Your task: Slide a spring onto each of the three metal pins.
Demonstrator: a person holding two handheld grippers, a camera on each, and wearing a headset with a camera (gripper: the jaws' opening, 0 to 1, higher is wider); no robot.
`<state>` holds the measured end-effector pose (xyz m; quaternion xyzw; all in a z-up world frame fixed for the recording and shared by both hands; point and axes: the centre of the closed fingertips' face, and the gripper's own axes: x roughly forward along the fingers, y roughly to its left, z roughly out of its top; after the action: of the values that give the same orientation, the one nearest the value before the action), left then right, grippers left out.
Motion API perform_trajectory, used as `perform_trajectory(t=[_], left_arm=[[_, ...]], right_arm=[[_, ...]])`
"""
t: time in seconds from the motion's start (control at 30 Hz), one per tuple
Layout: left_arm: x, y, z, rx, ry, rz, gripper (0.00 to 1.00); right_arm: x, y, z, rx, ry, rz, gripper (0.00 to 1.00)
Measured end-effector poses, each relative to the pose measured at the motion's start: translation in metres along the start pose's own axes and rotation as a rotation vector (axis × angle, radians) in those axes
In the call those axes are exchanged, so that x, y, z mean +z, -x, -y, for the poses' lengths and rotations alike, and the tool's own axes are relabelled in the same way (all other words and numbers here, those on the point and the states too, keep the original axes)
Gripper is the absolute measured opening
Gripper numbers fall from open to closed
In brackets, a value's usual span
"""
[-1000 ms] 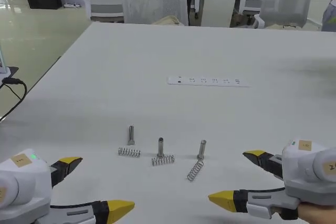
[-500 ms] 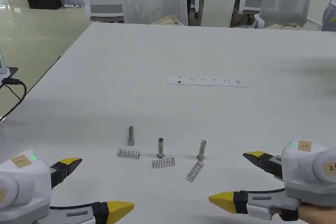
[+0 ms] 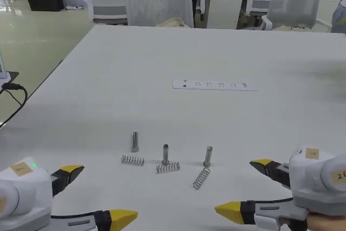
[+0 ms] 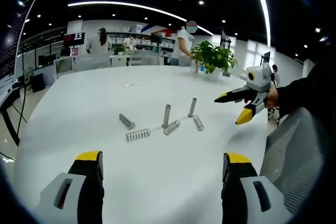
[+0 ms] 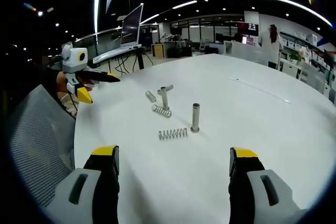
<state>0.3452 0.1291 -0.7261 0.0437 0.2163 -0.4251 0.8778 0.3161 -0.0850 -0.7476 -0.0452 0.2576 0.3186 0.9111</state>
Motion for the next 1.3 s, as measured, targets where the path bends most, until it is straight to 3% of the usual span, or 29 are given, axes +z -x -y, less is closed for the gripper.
perform_trajectory(t=[0.37, 1.3], left_arm=[[0.002, -0.002, -0.004, 0.005, -0.012, -0.006, 0.91], [0.040, -0.027, -0.035, -0.004, -0.087, -0.021, 0.89]], right_arm=[[0.000, 0.000, 0.001, 0.001, -0.002, 0.004, 0.86], [0.004, 0.002, 0.003, -0.002, -0.003, 0.025, 0.85]])
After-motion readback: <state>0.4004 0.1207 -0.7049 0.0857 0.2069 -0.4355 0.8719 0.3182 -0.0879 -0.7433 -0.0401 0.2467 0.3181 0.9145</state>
